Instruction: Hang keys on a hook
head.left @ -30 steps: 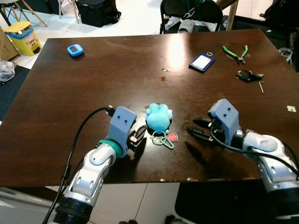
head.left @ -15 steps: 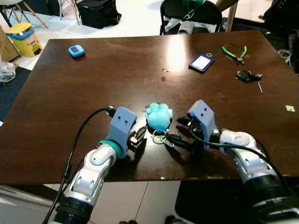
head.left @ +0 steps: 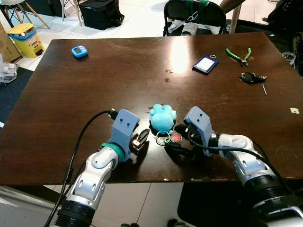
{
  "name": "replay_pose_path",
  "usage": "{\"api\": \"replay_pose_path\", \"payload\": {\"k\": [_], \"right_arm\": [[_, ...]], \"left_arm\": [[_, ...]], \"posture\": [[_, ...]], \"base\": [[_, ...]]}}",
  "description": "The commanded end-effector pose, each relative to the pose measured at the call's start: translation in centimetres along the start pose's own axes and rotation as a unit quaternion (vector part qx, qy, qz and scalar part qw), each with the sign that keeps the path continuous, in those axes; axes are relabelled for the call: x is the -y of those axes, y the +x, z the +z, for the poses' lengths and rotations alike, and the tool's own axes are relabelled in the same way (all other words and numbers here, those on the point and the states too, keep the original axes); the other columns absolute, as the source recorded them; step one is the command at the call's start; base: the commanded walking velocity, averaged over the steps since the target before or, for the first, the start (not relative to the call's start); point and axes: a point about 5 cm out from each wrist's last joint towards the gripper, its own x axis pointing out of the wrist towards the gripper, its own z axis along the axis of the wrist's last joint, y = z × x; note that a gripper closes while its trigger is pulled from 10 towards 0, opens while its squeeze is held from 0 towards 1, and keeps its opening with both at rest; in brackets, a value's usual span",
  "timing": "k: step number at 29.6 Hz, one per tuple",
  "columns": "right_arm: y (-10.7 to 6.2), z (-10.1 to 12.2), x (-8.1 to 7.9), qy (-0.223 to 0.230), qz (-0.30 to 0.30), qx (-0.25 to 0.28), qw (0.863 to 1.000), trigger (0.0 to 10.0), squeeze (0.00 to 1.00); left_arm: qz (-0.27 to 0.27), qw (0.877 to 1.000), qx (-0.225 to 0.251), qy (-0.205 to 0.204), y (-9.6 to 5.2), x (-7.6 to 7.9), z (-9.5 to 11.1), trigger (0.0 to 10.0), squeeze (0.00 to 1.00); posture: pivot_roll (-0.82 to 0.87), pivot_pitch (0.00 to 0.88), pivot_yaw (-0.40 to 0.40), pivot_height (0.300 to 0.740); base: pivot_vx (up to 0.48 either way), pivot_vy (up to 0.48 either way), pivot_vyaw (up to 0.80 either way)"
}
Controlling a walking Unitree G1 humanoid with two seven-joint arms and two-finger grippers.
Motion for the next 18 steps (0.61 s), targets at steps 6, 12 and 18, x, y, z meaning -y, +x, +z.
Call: {"api": "replay_pose_path", "payload": {"k": [6,12,18], "right_arm": [[1.1,-2.5,-2.4,0.020,0.078,-0.044,0.996,2.6,0.00],[1.2,-2.7,-3.0,0.033,0.096,-0.037,0.994,0.0,0.00],[1.2,-2.6,-3.1,0.038,0.096,-0.029,0.994,0.0,0.00]], "left_arm": [[0.003,1.000,-0.007,0.001,-0.4,0.1,-0.6,10.0,0.00],[0.002,1.000,-0.009,0.001,-0.5,0.1,-0.7,10.0,0.00],[0.002,1.000,-0.009,0.000,-0.4,0.2,-0.8,10.0,0.00]], "posture": [[-0.10,0.146,0.113,0.740],[-0.10,0.143,0.115,0.740],[-0.11,0.139,0.115,0.740]], "base": [[0.000,0.000,0.00],[0.000,0.000,0.00],[0.000,0.000,0.00]]}}
